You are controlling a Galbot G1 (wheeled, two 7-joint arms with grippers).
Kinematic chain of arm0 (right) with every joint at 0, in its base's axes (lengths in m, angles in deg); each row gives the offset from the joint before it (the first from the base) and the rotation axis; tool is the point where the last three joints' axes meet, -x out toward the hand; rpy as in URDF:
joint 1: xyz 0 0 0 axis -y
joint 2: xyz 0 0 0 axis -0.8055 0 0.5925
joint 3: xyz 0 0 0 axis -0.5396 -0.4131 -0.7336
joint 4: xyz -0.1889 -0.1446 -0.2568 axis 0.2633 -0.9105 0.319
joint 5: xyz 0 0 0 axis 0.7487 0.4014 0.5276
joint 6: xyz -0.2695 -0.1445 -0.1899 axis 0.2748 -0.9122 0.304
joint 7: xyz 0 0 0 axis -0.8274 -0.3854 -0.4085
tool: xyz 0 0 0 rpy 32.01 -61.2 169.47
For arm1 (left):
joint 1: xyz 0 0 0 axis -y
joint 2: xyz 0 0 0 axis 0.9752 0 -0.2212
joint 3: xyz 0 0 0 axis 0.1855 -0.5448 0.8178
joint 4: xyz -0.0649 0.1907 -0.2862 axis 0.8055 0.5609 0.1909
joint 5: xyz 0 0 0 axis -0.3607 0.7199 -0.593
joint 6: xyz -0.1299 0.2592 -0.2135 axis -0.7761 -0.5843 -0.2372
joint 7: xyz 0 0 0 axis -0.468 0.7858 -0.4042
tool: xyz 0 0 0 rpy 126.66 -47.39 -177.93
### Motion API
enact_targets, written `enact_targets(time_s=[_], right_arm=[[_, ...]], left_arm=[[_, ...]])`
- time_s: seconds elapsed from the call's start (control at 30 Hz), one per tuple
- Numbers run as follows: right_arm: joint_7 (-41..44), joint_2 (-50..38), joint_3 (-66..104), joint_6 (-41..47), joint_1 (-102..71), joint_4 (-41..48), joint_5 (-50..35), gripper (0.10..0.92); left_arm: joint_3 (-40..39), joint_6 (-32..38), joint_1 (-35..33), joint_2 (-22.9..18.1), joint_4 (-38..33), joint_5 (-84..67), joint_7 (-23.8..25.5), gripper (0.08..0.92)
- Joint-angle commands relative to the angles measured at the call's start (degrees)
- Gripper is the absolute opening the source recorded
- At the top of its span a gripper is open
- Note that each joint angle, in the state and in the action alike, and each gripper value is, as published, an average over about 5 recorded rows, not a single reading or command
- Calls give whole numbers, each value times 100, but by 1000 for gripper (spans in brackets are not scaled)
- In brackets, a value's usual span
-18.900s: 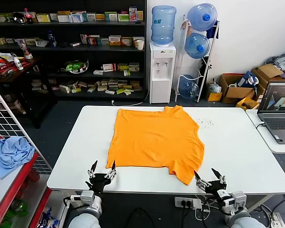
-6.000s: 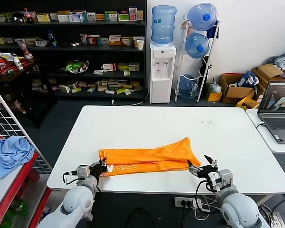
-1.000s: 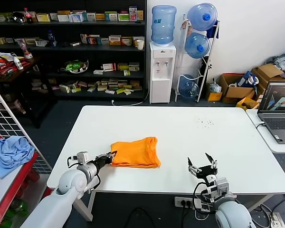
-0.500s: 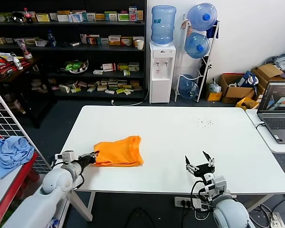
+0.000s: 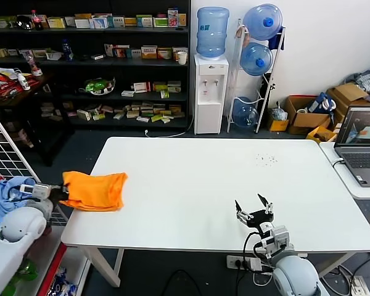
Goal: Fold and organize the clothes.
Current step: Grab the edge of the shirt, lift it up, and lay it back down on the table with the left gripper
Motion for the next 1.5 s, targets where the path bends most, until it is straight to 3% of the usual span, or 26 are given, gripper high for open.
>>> enact_targets(time_s=[0.03,0.27,0.63,1.0,1.17,1.5], right_arm=[[8,-4,-27,-9,63,-9,-23,823],[12,25,-29,-31,88,45,-20,823],[4,84,-6,-46,0,135,83,823],[-1,106,106,-67,-113,162,140,823],[-12,99,142,-62,-116,215,152,823],[23,78,278,-176,-213,271,169,823]], left_arm=[[78,288,270,1100,212,1477,-40,131],[-76,380,417,1277,205,1447,-20,131],[-384,263,10,123,-689,1039,-233,131],[-834,-113,-135,-440,-2006,81,-794,131],[-1139,-162,-85,-1077,-2098,2,-990,131],[-1894,-21,250,-2778,-1427,372,-1243,131]])
